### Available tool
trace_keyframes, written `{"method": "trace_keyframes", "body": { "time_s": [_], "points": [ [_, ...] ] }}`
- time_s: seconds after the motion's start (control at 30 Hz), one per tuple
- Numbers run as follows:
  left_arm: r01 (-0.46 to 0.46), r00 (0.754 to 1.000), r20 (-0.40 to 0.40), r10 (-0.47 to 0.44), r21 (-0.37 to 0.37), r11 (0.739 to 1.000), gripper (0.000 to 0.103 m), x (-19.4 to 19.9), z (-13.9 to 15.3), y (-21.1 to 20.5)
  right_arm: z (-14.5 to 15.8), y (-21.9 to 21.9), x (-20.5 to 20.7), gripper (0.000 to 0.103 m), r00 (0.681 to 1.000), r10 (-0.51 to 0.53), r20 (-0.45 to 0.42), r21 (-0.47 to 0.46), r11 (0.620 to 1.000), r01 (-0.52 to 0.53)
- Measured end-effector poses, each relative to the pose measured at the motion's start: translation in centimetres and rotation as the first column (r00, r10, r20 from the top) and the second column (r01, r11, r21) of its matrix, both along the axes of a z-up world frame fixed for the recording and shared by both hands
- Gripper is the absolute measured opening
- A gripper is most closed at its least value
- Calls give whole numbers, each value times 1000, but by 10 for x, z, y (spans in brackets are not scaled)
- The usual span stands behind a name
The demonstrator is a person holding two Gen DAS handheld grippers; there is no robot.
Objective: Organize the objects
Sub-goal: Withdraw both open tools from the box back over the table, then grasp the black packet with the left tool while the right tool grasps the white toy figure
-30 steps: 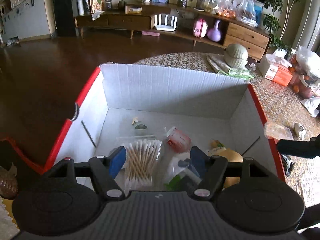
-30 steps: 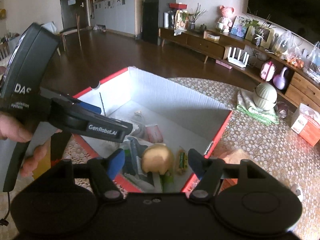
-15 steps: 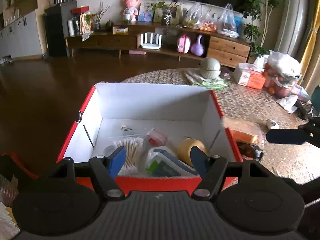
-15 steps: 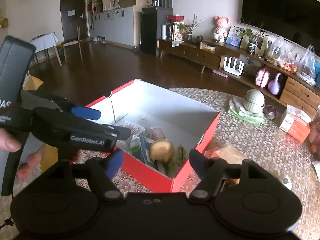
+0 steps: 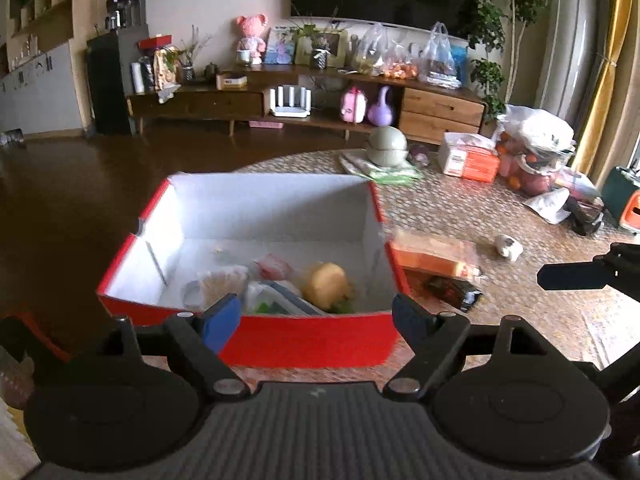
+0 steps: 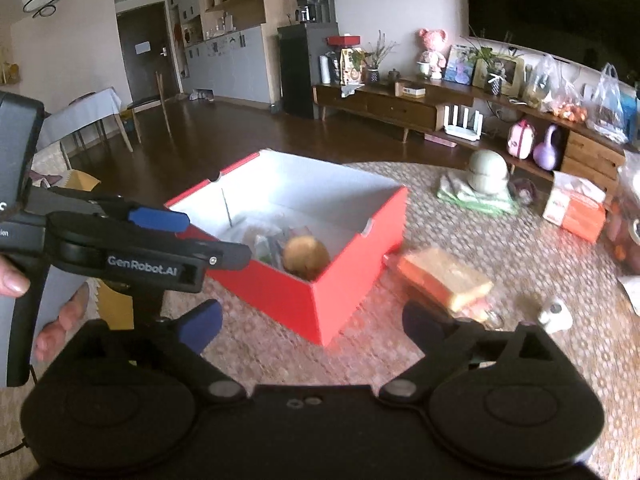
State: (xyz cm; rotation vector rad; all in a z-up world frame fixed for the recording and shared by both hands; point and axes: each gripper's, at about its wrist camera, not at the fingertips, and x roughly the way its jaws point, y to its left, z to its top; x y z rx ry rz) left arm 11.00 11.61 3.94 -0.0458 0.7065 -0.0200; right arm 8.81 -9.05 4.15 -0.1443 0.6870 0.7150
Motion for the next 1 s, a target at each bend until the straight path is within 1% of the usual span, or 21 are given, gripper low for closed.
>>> {"method": "trace_keyframes", "body": {
  "time_s": [0.1, 0.27, 0.37, 0.47, 0.53, 0.57, 0.63, 0.7, 0.8, 0.93, 1.0],
  "points": [
    [24, 1000, -13, -24, -15, 1000, 85, -1, -8, -17, -8, -24, 1, 100, 999, -32, -4, 5, 999, 32],
    [61, 998, -19, -61, -42, 997, 86, -2, -20, -47, -19, -71, 11, 100, 993, -113, -25, 17, 993, 113],
    [87, 996, -21, -88, -49, 995, 90, -1, -28, -66, -25, -95, 16, 100, 987, -157, -24, 13, 988, 157],
    [97, 995, -23, -98, -61, 993, 91, 3, -37, -83, -32, -118, 24, 100, 979, -204, -29, -1, 979, 204],
    [97, 995, -22, -99, -78, 992, 100, 7, -43, -92, -36, -130, 31, 100, 972, -233, -30, -9, 972, 233],
    [98, 995, -16, -100, -83, 992, 103, 9, -46, -96, -37, -137, 35, 100, 968, -249, -33, -11, 968, 249],
    [104, 995, 3, -104, -81, 991, 103, 12, -50, -107, -41, -148, 43, 100, 960, -277, -40, -13, 961, 276],
    [113, 994, 5, -113, -71, 991, 103, 16, -55, -117, -44, -159, 52, 100, 952, -302, -44, -15, 953, 302],
    [101, 995, 12, -101, -55, 993, 103, 26, -63, -131, -49, -168, 65, 100, 945, -323, -47, -25, 946, 323],
    [86, 996, 6, -86, -41, 995, 103, 42, -75, -147, -58, -175, 83, 99, 939, -340, -53, -38, 940, 338],
    [94, 995, -10, -95, -34, 995, 103, 51, -83, -154, -63, -177, 93, 99, 938, -342, -53, -47, 939, 339]
  ]
}}
